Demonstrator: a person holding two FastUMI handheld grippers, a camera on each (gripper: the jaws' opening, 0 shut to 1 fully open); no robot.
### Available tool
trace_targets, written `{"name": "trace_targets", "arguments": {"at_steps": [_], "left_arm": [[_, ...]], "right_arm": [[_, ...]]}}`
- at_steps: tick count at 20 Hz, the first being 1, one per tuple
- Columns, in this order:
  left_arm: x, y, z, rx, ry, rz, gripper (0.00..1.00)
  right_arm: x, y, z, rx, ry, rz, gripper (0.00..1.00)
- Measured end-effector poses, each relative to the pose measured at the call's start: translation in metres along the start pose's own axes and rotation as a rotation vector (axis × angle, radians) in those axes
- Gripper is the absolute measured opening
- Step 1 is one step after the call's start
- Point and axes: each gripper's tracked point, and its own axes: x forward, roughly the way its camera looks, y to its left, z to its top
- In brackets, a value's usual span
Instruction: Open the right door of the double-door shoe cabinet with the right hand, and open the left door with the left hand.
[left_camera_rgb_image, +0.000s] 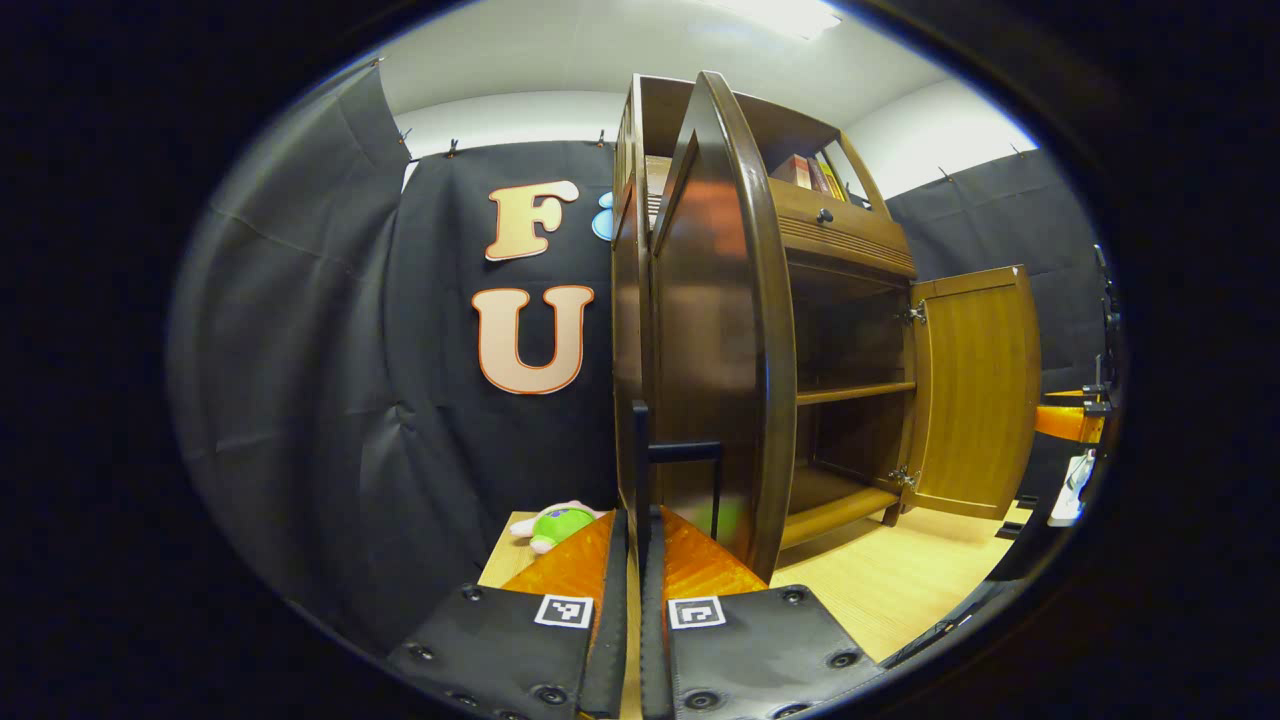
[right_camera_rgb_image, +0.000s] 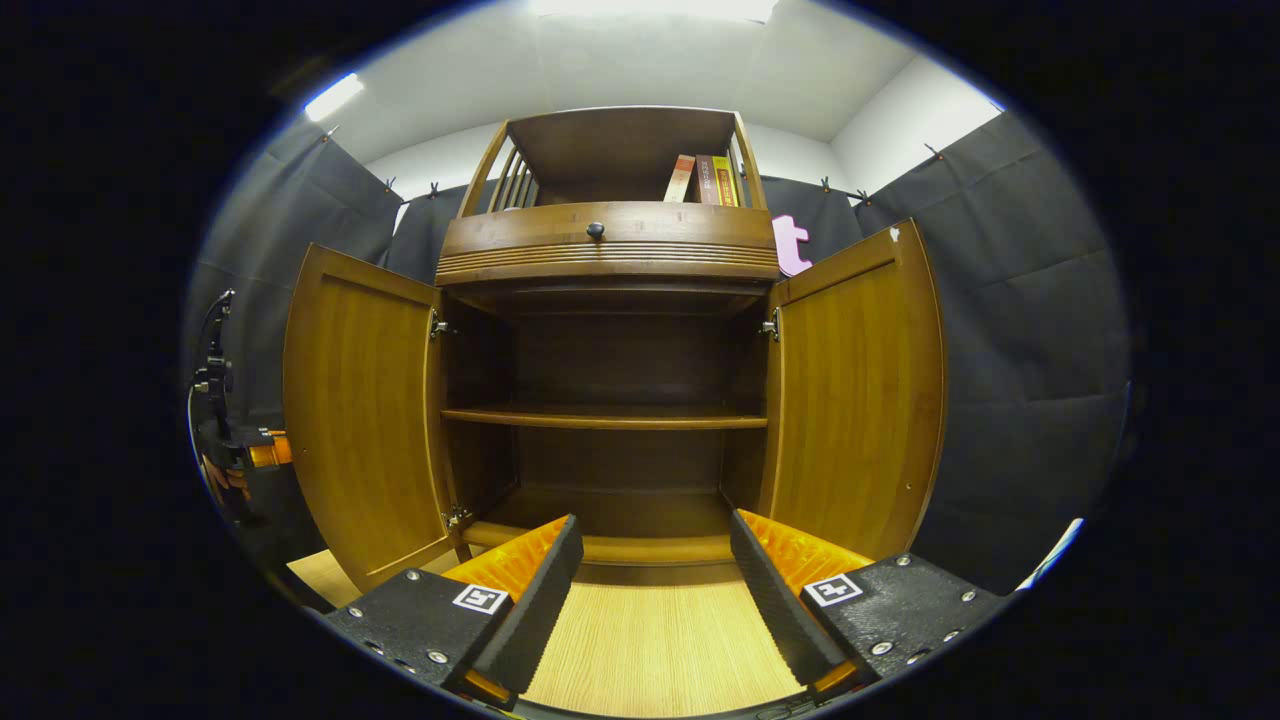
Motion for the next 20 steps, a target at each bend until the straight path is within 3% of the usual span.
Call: {"name": "trace_targets", "arguments": {"at_steps": [4, 5, 6, 9, 10, 11, 15, 20], "left_arm": [[-0.016, 0.004, -0.005, 0.048, 0.034, -0.009, 0.20], [-0.025, 0.003, -0.005, 0.050, 0.043, 0.005, 0.20], [-0.036, 0.003, -0.006, 0.055, 0.050, 0.029, 0.21], [-0.065, -0.005, 0.000, 0.048, 0.050, 0.102, 0.20], [-0.072, -0.012, 0.006, 0.040, 0.042, 0.126, 0.19], [-0.078, -0.021, 0.012, 0.035, 0.034, 0.148, 0.20], [-0.080, -0.084, 0.037, 0.000, 0.000, 0.149, 0.18], [-0.044, -0.182, 0.057, -0.081, -0.071, 0.141, 0.16]], "right_arm": [[0.004, -0.003, -0.001, 0.012, 0.007, 0.019, 0.92], [0.006, -0.004, -0.002, 0.013, 0.013, 0.027, 1.00], [0.008, -0.006, -0.003, 0.011, 0.019, 0.039, 0.92], [0.014, -0.016, -0.002, 0.012, 0.021, 0.054, 0.92], [0.015, -0.020, -0.001, 0.020, 0.020, 0.064, 1.00], [0.017, -0.024, 0.000, 0.027, 0.019, 0.070, 0.92], [0.023, -0.045, -0.002, 0.014, 0.023, 0.087, 0.92], [0.024, -0.059, -0.004, 0.015, 0.023, 0.121, 0.92]]}}
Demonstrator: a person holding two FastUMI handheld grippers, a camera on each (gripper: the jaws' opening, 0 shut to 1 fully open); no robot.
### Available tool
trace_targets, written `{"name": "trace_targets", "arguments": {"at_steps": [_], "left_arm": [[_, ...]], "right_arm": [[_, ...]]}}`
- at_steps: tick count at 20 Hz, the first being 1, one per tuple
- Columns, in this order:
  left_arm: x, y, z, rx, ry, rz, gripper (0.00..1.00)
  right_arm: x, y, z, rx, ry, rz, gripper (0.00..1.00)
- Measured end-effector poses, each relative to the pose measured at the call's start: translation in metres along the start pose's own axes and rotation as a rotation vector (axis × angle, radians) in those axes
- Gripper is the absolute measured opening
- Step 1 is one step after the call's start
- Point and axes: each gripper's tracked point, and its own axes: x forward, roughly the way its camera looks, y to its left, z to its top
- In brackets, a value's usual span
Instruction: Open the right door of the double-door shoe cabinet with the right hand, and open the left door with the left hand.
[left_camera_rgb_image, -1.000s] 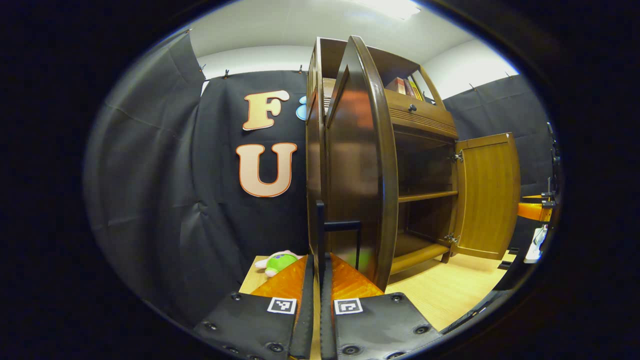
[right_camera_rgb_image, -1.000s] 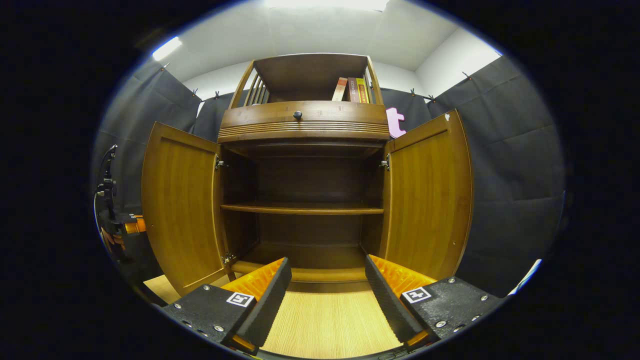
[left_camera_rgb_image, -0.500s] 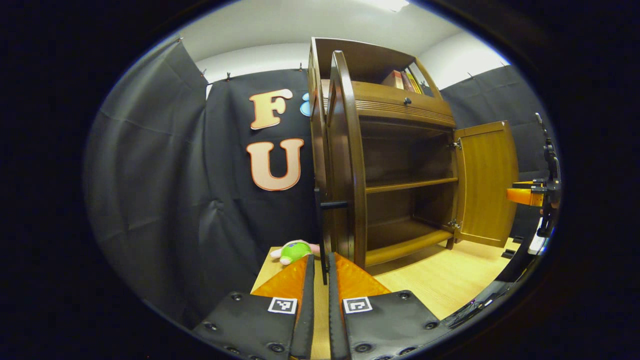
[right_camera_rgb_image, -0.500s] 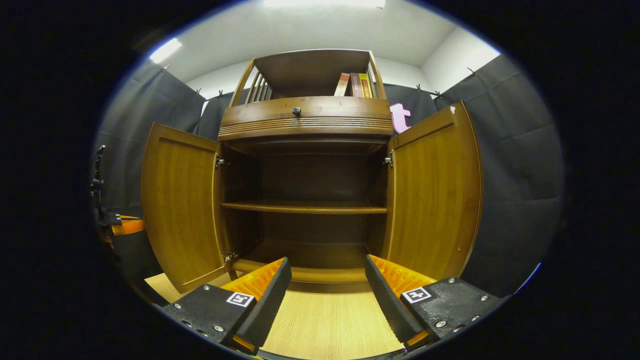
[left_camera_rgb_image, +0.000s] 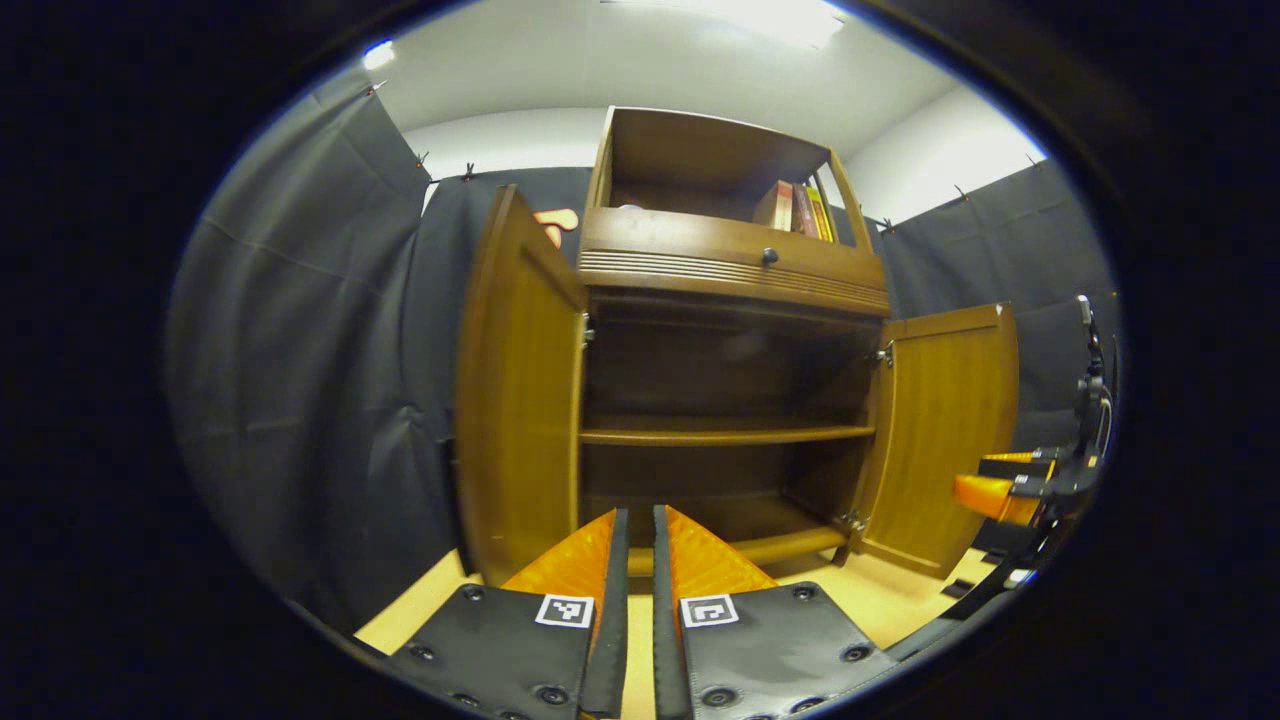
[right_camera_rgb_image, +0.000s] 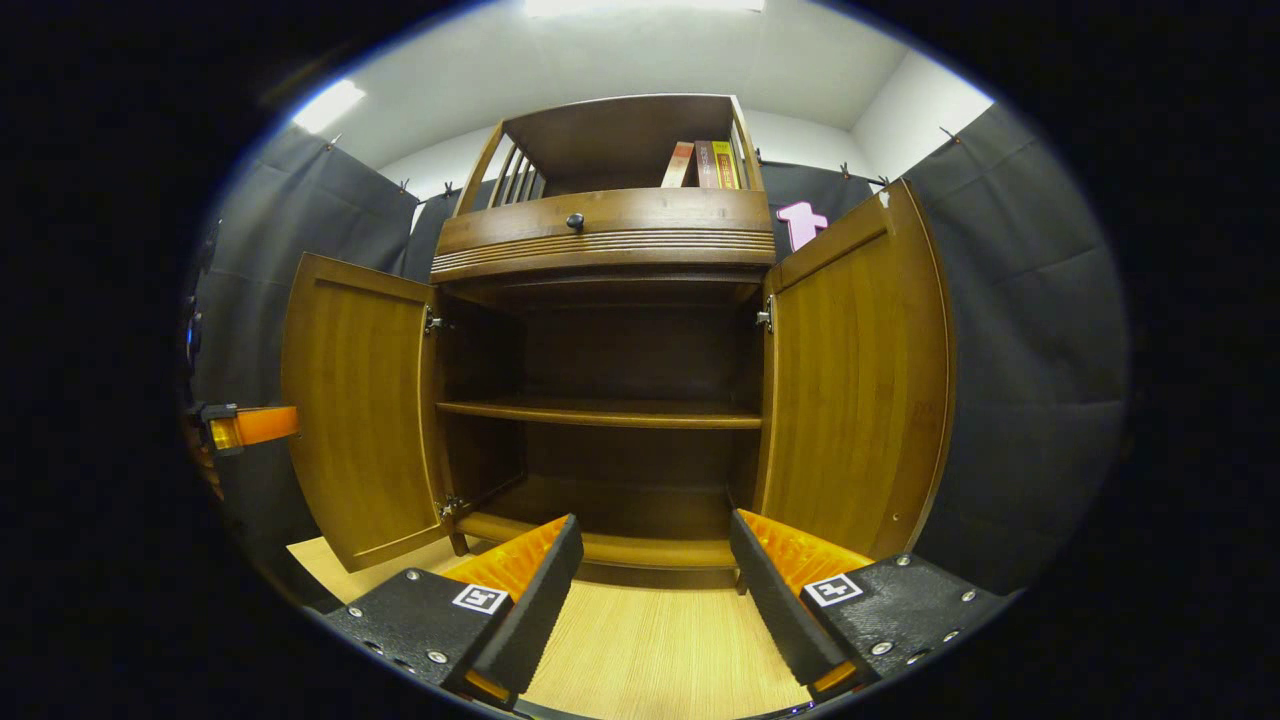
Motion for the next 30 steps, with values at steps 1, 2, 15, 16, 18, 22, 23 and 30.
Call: {"name": "trace_targets", "arguments": {"at_steps": [1, 2, 15, 16, 18, 22, 23, 30], "left_arm": [[0.006, -0.019, -0.006, -0.016, -0.003, -0.003, 0.18], [0.012, -0.041, -0.014, -0.029, 0.007, -0.029, 0.18], [0.039, -0.097, -0.050, 0.025, -0.003, 0.015, 0.85], [0.041, -0.099, -0.051, 0.033, 0.000, 0.014, 0.89], [0.042, -0.094, -0.050, 0.060, -0.004, 0.040, 0.96], [0.042, -0.090, -0.049, 0.060, -0.016, 0.075, 0.96], [0.043, -0.090, -0.048, 0.063, -0.022, 0.073, 0.95], [0.040, -0.095, -0.032, 0.111, -0.064, 0.057, 0.95]], "right_arm": [[-0.001, -0.001, -0.001, 0.006, -0.001, 0.009, 0.92], [-0.004, -0.002, -0.002, 0.010, 0.002, 0.014, 0.92], [-0.022, -0.047, -0.021, 0.050, 0.010, 0.004, 0.92], [-0.020, -0.051, -0.026, 0.044, 0.024, 0.001, 0.92], [-0.017, -0.052, -0.027, 0.055, 0.026, 0.007, 0.92], [-0.012, -0.047, -0.026, 0.064, 0.014, 0.019, 0.92], [-0.011, -0.046, -0.026, 0.046, 0.011, 0.028, 0.92], [-0.008, -0.043, -0.017, 0.049, 0.001, 0.036, 0.92]]}}
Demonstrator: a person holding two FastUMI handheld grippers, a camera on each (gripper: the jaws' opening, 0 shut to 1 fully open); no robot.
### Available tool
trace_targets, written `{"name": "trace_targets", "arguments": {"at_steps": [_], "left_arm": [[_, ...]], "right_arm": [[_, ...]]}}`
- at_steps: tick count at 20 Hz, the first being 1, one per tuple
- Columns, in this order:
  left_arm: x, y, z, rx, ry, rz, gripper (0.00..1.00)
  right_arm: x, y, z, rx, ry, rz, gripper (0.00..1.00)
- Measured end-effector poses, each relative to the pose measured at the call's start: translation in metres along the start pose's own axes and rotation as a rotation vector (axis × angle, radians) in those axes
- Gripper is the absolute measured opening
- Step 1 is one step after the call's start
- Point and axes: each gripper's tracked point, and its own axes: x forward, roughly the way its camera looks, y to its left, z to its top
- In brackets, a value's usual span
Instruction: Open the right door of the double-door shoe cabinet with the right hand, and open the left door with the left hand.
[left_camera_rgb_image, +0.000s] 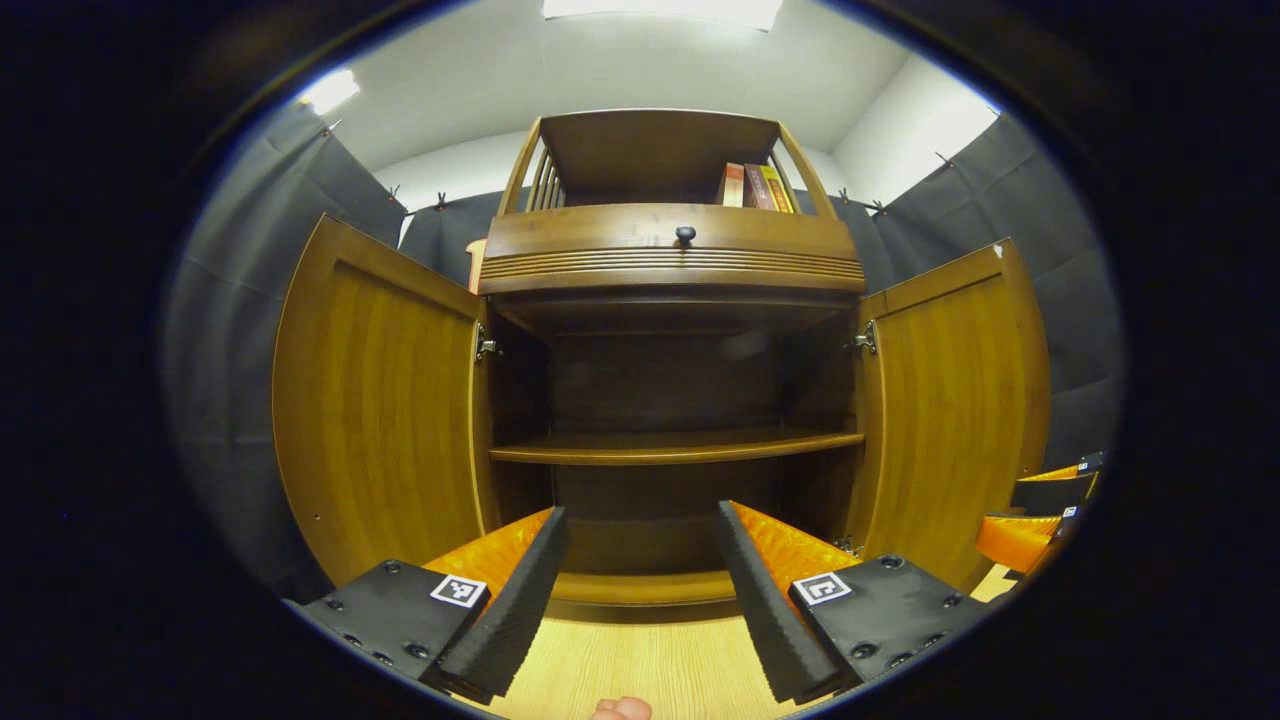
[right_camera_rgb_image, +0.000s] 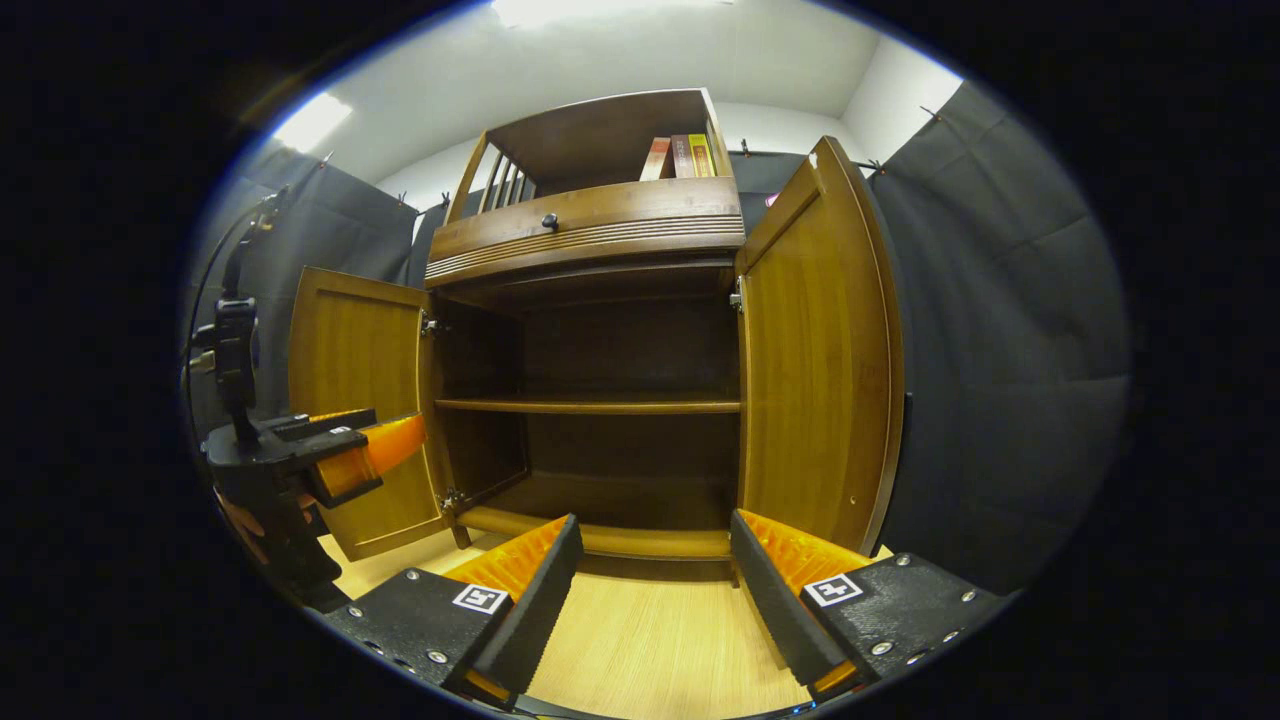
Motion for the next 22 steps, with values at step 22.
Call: {"name": "trace_targets", "arguments": {"at_steps": [22], "left_arm": [[-0.021, 0.020, 0.017, -0.012, -0.034, 0.029, 0.95]], "right_arm": [[-0.015, 0.012, 0.008, 0.013, -0.021, -0.003, 0.92]]}}
